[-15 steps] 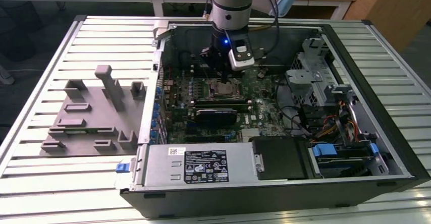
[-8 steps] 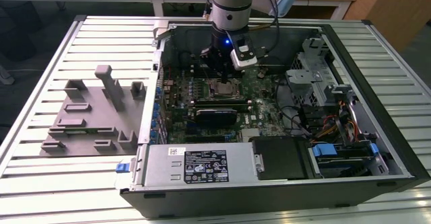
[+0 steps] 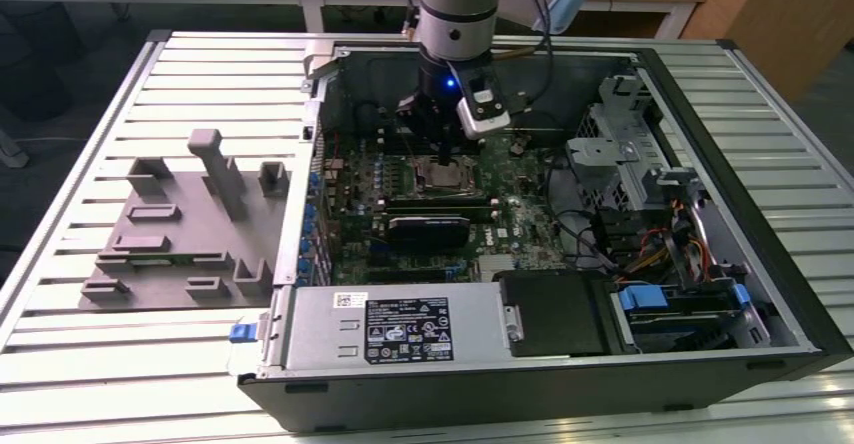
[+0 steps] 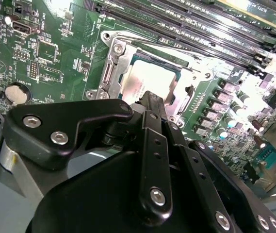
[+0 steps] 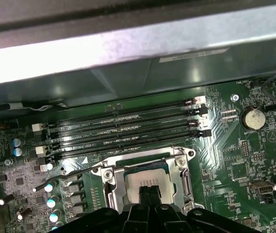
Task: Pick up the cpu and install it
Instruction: 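Close the cpu cover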
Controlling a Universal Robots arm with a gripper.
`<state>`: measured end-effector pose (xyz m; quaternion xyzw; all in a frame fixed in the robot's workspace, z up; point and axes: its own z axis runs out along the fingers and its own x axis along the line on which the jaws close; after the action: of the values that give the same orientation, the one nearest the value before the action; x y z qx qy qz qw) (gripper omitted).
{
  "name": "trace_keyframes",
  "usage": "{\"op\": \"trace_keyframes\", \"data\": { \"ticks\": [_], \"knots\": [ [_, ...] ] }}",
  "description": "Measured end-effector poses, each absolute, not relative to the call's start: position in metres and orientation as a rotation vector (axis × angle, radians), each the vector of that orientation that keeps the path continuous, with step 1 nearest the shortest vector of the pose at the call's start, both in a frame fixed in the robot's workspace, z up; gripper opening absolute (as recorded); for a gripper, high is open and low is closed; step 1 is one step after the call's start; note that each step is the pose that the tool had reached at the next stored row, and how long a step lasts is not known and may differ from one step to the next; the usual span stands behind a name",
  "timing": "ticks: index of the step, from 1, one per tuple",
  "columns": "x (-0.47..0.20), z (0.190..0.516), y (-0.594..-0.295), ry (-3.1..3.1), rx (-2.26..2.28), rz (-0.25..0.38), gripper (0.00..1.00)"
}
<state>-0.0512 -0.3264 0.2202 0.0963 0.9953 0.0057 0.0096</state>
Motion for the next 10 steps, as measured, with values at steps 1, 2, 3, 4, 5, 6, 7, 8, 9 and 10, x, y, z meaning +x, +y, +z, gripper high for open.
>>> {"op": "trace_keyframes", "data": {
  "ticks": [1,2,3,4,5,6,7,8,9,10],
  "knots": [
    [-0.0514,0.2201,-0.3264,3.107,0.291,0.018,0.11],
    [-0.0516,0.2201,-0.3265,3.107,0.281,0.018,0.11],
    [-0.0517,0.2200,-0.3266,3.106,0.273,0.018,0.11],
    [-0.0519,0.2198,-0.3267,3.106,0.265,0.019,0.11],
    [-0.0523,0.2197,-0.3268,3.105,0.258,0.020,0.11],
    [-0.0529,0.2196,-0.3270,3.104,0.252,0.020,0.11],
    [-0.0538,0.2194,-0.3272,3.103,0.248,0.020,0.11],
    [-0.0552,0.2193,-0.3274,3.102,0.245,0.020,0.11],
    [-0.0566,0.2192,-0.3276,3.102,0.243,0.020,0.11],
    [-0.0580,0.2192,-0.3277,3.101,0.242,0.020,0.11]
  ]
}}
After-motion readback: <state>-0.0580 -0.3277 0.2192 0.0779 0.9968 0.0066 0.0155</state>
